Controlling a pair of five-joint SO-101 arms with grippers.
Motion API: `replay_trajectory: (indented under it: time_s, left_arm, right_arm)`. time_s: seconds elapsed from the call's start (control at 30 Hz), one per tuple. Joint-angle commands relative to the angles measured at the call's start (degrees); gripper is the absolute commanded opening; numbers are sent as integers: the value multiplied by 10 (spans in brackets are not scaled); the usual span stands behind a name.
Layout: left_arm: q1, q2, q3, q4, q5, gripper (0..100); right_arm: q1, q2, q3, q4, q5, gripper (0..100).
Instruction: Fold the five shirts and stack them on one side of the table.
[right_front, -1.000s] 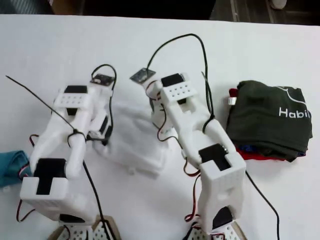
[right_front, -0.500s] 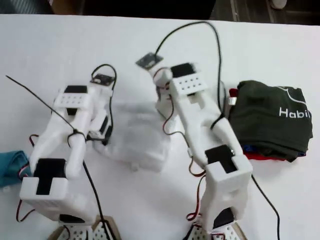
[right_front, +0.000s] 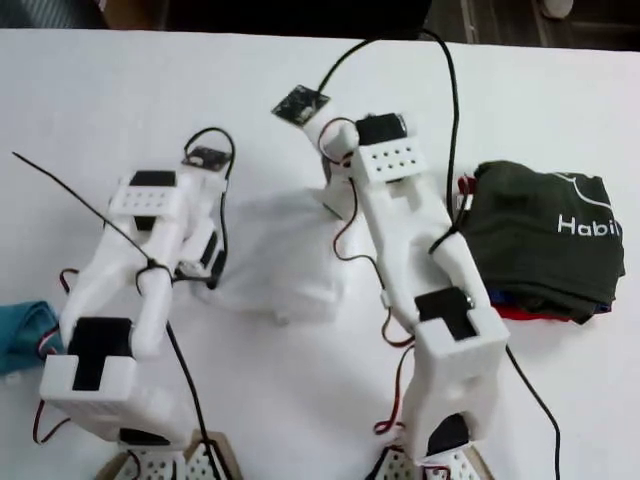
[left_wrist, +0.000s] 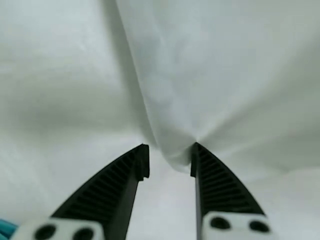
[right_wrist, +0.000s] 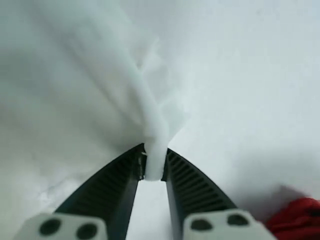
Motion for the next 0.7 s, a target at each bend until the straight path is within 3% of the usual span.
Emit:
replay_trajectory:
  time_s: [0.0, 0.23, 0.37, 0.5, 0.67]
  left_arm:
    - [0, -33, -5, 2, 0, 158]
    - [3, -33, -5, 2, 0, 158]
    - [4, -33, -12, 4, 11, 158]
    - [4, -33, -63, 43, 14, 158]
    - [-1, -33, -158, 107, 14, 158]
  right_arm:
    - [24, 29, -29, -29, 4, 22]
    - [23, 39, -29, -30, 4, 29]
    - [27, 34, -29, -30, 4, 115]
    - [26, -10, -29, -34, 1, 183]
    - [14, -67, -29, -46, -2, 176]
